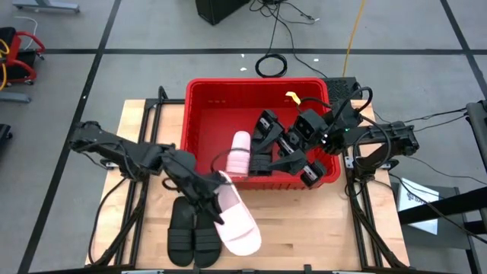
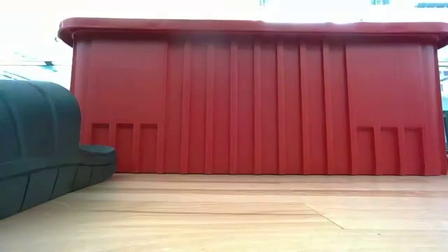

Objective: Pick and place slides into bin
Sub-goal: Put the pink slipper into the red bin

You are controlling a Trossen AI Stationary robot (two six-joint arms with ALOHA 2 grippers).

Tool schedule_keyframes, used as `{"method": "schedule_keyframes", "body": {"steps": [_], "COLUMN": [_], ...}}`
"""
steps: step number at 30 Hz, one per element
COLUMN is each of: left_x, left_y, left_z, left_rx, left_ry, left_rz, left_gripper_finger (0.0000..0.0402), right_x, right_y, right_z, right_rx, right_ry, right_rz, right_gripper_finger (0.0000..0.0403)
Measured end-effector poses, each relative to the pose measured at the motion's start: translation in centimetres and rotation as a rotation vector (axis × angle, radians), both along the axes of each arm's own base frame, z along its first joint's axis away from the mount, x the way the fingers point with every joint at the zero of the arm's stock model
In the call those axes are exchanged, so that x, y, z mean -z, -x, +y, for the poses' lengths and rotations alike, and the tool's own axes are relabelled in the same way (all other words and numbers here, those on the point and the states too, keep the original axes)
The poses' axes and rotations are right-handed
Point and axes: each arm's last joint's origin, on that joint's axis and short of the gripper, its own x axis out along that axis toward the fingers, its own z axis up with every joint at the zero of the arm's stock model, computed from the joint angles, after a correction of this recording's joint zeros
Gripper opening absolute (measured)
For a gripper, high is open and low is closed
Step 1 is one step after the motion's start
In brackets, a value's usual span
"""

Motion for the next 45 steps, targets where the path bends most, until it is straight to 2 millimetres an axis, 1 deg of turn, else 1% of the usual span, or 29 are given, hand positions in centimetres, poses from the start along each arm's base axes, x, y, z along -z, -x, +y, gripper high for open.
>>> {"method": "schedule_keyframes", "body": {"steps": [4,7,11,14,18,22,24,27,33,40,42,45], "left_x": [-1.6,-2.9,-4.6,-5.9,-6.9,-7.2,-7.0,-6.3,-3.6,-0.8,-0.6,-1.2], "left_y": [1.2,2.3,3.6,4.6,5.8,6.8,7.2,7.6,7.7,7.5,7.4,6.9], "left_z": [2.2,4.2,6.9,9.0,11.8,14.3,15.6,17.3,20.3,23.3,24.0,25.2], "left_rx": [-0.002,0.001,-0.011,-0.029,-0.066,-0.085,-0.085,-0.089,-0.103,-0.125,-0.124,-0.121], "left_ry": [0.034,0.029,-0.036,-0.092,-0.142,-0.143,-0.132,-0.121,-0.166,-0.278,-0.308,-0.403], "left_rz": [-0.014,0.031,0.071,0.065,0.053,0.036,0.036,0.065,0.182,0.335,0.362,0.372], "left_gripper_finger": [0.0005,0.0005,0.0004,0.0007,0.0003,0.0007,0.0006,0.0003,0.0005,0.0009,0.0005,0.0005], "right_x": [0.0,0.0,0.1,0.2,0.2,0.5,0.7,0.9,1.1,1.0,1.0,1.0], "right_y": [0.0,0.0,-0.1,-0.2,-0.4,-0.8,-0.9,-1.2,-1.3,-1.3,-1.2,-1.2], "right_z": [0.0,0.0,0.0,-0.1,-0.5,-1.7,-2.4,-3.5,-5.6,-7.6,-7.9,-8.0], "right_rx": [-0.015,-0.025,-0.018,0.03,0.114,0.18,0.195,0.218,0.279,0.317,0.323,0.326], "right_ry": [-0.018,-0.03,-0.021,-0.016,-0.032,-0.061,-0.071,-0.087,-0.097,-0.141,-0.144,-0.143], "right_rz": [0.012,0.023,0.034,0.032,0.028,0.073,0.1,0.135,0.157,0.171,0.171,0.172], "right_gripper_finger": [0.0167,0.0167,0.0167,0.0167,0.0167,0.0167,0.0167,0.0167,0.0167,0.0167,0.0167,0.0167]}}
